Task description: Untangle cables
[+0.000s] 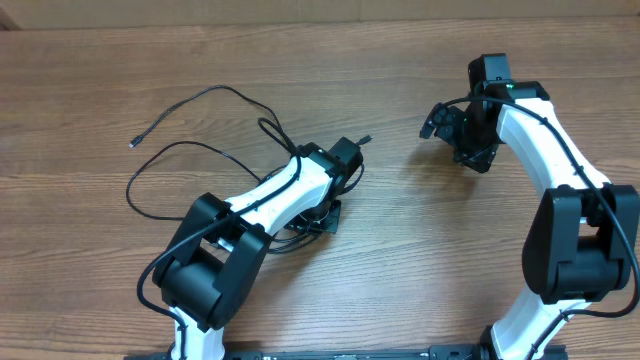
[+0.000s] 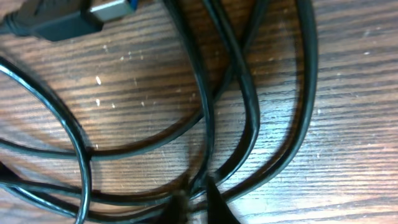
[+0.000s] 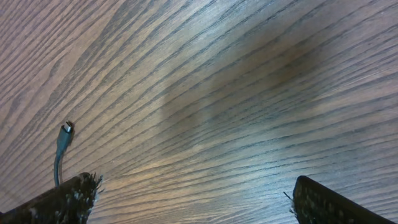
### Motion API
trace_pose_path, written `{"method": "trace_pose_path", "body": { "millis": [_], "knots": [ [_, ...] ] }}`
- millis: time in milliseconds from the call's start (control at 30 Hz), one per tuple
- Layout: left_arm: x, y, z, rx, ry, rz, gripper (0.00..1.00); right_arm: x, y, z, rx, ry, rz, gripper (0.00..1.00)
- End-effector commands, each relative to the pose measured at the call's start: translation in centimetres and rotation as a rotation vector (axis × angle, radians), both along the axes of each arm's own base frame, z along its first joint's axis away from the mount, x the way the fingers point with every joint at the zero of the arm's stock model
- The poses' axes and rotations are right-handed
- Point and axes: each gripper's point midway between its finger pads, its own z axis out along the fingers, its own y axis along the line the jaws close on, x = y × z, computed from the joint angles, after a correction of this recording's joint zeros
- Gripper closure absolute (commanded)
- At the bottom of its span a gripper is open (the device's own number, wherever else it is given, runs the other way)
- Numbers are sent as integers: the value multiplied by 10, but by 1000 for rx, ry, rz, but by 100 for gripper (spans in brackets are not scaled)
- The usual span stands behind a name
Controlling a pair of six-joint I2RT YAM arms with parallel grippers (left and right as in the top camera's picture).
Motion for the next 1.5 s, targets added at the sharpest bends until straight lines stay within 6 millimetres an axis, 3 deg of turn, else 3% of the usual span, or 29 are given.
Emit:
{"method": "trace_pose_path", "body": {
  "millis": [0,167,400,533,567,700,733,800,900,967,1233,1400,1467],
  "knots": [
    [-1,2,-4,6,7,8,96,3,-1,2,-6,-12,1,0],
    [3,5,6,7,-18,12,96,3,-1,2,-6,-12,0,0],
    [25,11,59,-21,-203,31,96,3,-1,2,-5,-12,0,0],
    [24,15,71,-35,-220,25,96,3,-1,2,-6,-12,0,0],
    [23,16,71,-29,-210,13,96,3,-1,2,-5,-12,0,0],
    [15,14,59,-38,-158,-51,68,3,-1,2,-6,-12,0,0],
    [13,11,54,-50,-143,-64,65,3,-1,2,-5,-12,0,0],
    [11,5,45,-77,-115,-101,66,3,-1,2,-5,-12,0,0],
    [13,4,32,-67,-99,-127,83,3,-1,2,-6,-12,0,0],
    [14,3,22,-58,-84,-127,88,3,-1,2,-6,-12,0,0],
    [5,10,-11,-1,8,-127,87,3,-1,2,-5,-12,0,0],
    [5,10,-12,0,11,-127,81,3,-1,2,-6,-12,0,0],
    [4,10,-12,1,12,-127,84,3,-1,2,-6,-12,0,0]
  ]
}}
